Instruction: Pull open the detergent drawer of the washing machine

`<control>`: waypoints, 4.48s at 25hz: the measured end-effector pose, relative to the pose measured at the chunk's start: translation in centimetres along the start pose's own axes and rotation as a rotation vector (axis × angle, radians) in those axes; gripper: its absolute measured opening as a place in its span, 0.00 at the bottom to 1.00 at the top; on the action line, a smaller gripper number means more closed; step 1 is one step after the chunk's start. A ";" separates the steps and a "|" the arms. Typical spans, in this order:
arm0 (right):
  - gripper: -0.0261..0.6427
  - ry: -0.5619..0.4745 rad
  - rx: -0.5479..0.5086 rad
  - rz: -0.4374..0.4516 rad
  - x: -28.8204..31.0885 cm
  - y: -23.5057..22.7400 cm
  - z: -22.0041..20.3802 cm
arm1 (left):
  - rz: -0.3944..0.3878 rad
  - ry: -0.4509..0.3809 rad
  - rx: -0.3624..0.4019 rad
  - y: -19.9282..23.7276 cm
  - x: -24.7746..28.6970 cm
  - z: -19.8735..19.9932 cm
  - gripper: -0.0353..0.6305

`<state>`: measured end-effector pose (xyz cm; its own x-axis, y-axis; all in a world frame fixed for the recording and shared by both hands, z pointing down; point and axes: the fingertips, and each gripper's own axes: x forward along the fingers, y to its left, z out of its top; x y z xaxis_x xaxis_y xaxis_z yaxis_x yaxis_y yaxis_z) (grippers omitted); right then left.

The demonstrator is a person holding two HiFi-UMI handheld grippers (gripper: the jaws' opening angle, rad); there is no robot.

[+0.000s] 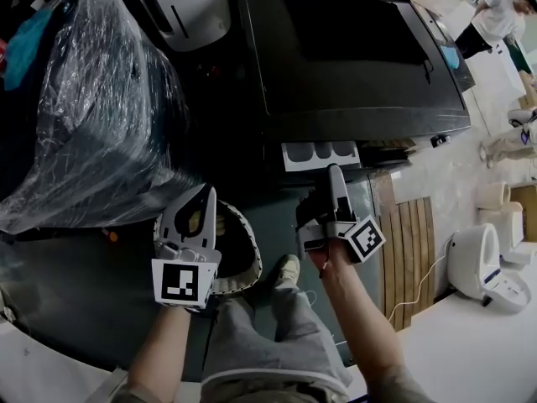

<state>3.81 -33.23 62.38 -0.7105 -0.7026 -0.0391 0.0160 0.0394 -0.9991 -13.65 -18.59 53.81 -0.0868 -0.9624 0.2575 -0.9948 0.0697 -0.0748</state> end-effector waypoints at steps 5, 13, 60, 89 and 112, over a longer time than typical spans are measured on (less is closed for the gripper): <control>0.69 0.001 -0.004 -0.006 -1.4 0.0 -0.4 | -0.018 -0.003 0.002 -0.6 -0.7 0.1 0.07; 0.69 -0.018 0.003 -0.005 -2.0 0.1 -0.4 | -0.031 -0.008 -0.005 -0.7 -1.8 0.2 0.07; 0.69 0.241 -0.612 -0.151 -9.5 7.8 -3.0 | -0.036 -0.030 0.065 -1.1 -7.1 5.2 0.07; 0.15 0.279 -1.441 0.288 -8.8 38.8 -8.5 | 0.010 -0.204 0.150 1.1 -14.5 24.4 0.07; 0.09 0.300 -1.641 0.386 -9.9 45.2 -11.9 | 0.008 -0.211 0.140 1.9 -17.7 29.1 0.07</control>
<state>3.22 -16.04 17.84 -0.9393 -0.3377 -0.0599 -0.3429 0.9293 0.1374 -12.48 -9.09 21.13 -0.0663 -0.9965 0.0506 -0.9756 0.0541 -0.2128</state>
